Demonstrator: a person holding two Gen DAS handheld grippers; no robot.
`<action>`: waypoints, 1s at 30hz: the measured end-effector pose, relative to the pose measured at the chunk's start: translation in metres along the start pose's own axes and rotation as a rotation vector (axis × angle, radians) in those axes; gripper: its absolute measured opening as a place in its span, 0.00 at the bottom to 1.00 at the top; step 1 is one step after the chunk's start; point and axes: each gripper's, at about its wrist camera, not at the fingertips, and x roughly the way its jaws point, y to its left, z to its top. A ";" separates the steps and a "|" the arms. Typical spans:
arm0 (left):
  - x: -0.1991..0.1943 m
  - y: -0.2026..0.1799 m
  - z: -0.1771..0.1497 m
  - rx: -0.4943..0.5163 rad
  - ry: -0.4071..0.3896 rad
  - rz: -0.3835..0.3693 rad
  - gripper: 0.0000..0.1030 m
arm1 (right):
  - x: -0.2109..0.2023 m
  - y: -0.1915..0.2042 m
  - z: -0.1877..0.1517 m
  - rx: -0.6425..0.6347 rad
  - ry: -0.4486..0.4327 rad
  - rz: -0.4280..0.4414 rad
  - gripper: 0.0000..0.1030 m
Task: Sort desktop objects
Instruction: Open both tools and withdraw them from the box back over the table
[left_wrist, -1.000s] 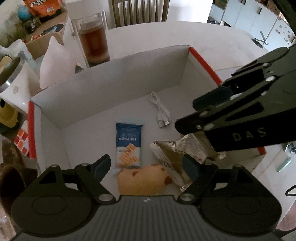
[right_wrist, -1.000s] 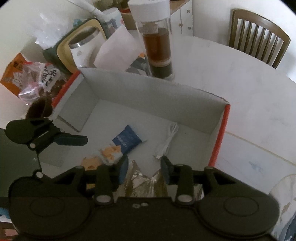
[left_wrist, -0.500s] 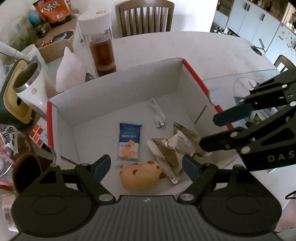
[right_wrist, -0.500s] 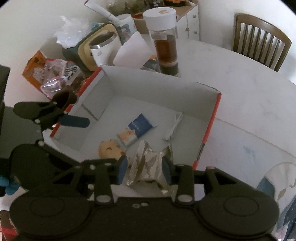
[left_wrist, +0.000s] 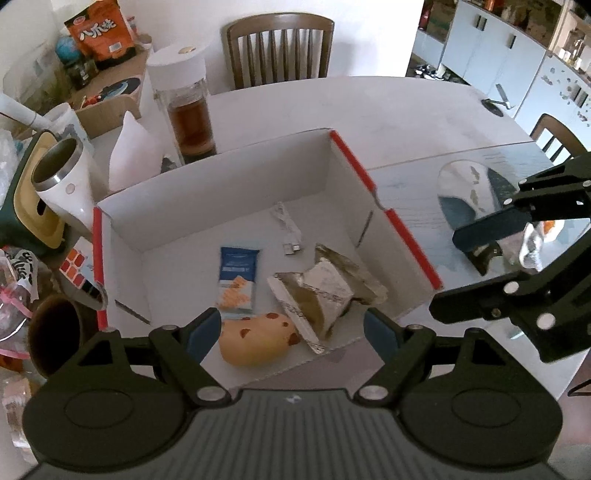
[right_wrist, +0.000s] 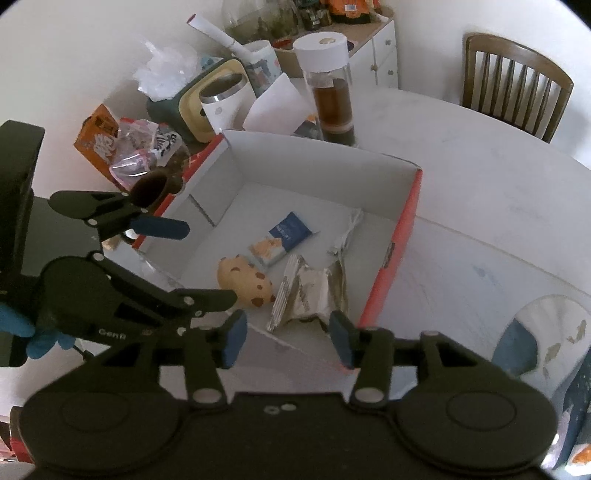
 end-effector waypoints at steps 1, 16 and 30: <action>-0.002 -0.003 -0.001 0.003 -0.001 -0.003 0.82 | -0.003 0.000 -0.002 0.002 -0.006 0.002 0.63; -0.014 -0.037 -0.011 0.014 -0.007 -0.033 0.86 | -0.045 -0.009 -0.041 0.020 -0.046 0.007 0.76; -0.013 -0.077 -0.012 0.030 -0.013 -0.074 1.00 | -0.068 -0.033 -0.073 0.048 -0.055 -0.015 0.79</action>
